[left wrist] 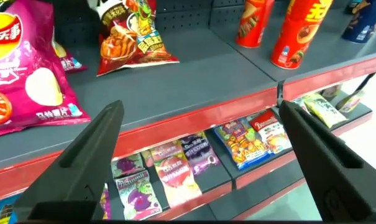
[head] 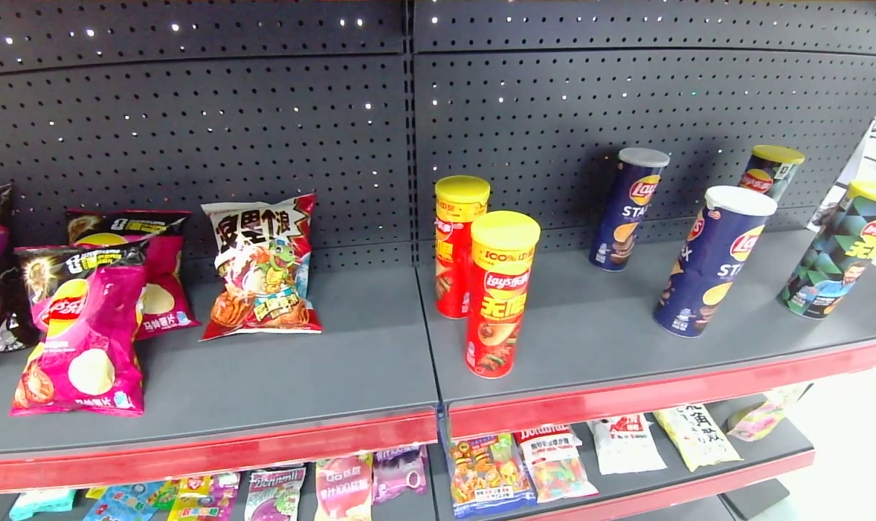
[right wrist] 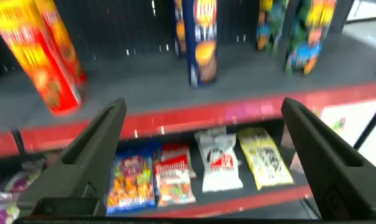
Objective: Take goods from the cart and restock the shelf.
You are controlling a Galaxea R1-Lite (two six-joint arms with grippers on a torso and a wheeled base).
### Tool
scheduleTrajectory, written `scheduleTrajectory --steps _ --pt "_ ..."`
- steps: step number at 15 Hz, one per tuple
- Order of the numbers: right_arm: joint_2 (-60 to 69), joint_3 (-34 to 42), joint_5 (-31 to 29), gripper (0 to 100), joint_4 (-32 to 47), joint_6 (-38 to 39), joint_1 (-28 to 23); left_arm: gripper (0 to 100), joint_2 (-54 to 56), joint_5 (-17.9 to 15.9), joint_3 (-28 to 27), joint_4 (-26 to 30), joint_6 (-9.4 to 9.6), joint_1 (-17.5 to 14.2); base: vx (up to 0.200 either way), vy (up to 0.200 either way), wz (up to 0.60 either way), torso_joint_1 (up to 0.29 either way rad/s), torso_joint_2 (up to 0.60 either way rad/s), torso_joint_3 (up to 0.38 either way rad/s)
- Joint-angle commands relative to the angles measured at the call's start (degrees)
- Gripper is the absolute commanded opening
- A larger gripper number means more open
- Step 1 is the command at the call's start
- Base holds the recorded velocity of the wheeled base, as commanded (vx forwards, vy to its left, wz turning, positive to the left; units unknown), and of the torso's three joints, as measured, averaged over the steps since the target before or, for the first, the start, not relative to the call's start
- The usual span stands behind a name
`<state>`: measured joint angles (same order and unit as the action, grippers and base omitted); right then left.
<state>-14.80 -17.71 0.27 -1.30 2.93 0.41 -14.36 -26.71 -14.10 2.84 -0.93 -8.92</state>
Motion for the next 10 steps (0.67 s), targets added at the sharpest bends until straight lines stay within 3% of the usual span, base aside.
scheduleTrajectory --steps 1,2,4,7,10 --pt "-29.0 -17.2 5.4 100 -6.6 -2.7 4.9 100 2.0 0.8 0.8 0.1 -0.04 0.0 0.000 0.000 0.00 0.000 0.00 0.000" --pt "-30.1 -16.7 6.5 100 -6.9 -3.2 6.7 100 2.8 1.1 1.2 0.3 -0.04 0.0 0.000 0.000 0.00 0.000 0.00 0.000" --pt "-32.4 -14.0 8.3 100 -6.3 -5.4 15.9 100 4.9 1.2 1.9 1.6 -0.04 0.0 0.000 0.000 0.00 0.000 0.00 0.000" --pt "-41.7 -15.9 4.0 100 -9.9 -7.2 16.7 100 6.8 2.0 3.0 2.8 0.05 -0.1 0.000 0.000 0.00 0.000 0.00 0.000" --pt "-48.2 -16.6 3.8 100 -14.1 -7.3 17.5 100 8.5 2.0 5.0 2.8 0.49 -0.1 0.000 0.000 0.00 0.000 0.00 0.000"
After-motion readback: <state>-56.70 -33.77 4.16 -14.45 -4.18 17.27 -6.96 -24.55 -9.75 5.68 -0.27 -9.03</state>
